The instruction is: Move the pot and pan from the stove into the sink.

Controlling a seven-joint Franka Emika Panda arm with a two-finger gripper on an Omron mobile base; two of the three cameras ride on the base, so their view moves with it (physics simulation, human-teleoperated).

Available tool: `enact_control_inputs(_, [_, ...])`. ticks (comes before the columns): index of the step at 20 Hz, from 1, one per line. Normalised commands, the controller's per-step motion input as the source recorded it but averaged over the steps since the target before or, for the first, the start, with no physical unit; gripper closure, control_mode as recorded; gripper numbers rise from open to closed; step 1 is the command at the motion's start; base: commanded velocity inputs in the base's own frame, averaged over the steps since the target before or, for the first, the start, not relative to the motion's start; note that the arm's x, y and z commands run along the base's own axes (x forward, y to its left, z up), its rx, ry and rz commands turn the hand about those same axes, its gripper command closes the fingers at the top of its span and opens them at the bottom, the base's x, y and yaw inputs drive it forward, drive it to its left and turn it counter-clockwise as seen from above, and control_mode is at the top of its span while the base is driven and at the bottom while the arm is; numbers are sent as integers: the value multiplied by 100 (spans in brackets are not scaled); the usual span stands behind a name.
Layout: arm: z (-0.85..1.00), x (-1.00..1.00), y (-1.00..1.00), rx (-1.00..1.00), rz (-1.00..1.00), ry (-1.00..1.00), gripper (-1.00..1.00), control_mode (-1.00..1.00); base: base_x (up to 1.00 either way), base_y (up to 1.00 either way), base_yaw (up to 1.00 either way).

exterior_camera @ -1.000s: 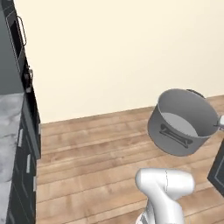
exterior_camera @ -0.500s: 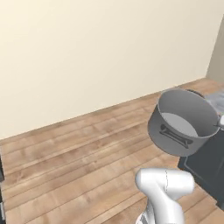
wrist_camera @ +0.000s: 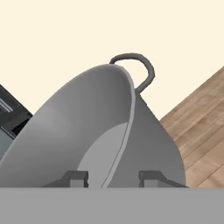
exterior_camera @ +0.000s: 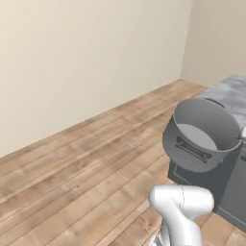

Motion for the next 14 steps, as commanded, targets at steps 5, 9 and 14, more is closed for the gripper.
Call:
enact_control_inputs(5, [0, 0, 0, 0, 0, 0, 100, 100, -13, -17, -40])
enact_control_inputs(9, [0, 0, 0, 0, 0, 0, 100, 100, -13, -17, -40])
enact_control_inputs(14, [0, 0, 0, 0, 0, 0, 100, 100, -15, -27, -38])
